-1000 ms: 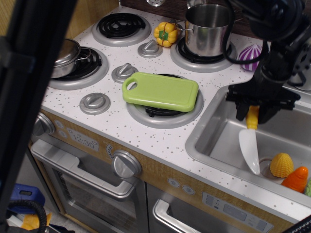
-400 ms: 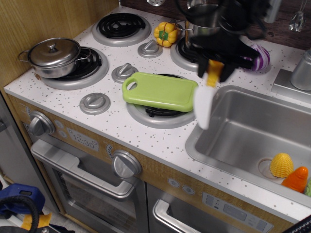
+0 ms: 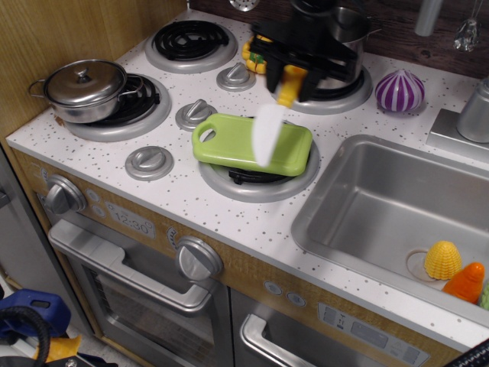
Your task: Put knife on cutting board
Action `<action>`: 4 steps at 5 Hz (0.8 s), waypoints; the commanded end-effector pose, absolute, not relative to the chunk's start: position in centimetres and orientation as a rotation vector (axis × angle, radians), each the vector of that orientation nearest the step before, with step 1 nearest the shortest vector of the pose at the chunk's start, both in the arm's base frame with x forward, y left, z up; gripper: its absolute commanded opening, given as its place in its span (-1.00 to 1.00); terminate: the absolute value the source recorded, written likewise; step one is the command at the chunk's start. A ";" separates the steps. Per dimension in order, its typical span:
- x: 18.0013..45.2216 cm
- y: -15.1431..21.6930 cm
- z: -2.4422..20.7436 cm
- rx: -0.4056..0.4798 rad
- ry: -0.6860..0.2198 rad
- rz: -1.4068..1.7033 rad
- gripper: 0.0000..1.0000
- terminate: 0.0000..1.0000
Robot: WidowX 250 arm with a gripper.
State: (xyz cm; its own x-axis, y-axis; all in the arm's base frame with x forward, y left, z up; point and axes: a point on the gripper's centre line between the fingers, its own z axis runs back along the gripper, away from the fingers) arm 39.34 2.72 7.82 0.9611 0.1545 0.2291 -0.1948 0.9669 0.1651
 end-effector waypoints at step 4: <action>38.9 6.0 4.8 -0.013 -0.228 0.128 1.00 -1.00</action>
State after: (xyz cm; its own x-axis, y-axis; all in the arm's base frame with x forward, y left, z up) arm 38.40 5.79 3.29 0.9750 0.1284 0.1816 -0.1252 0.9917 -0.0289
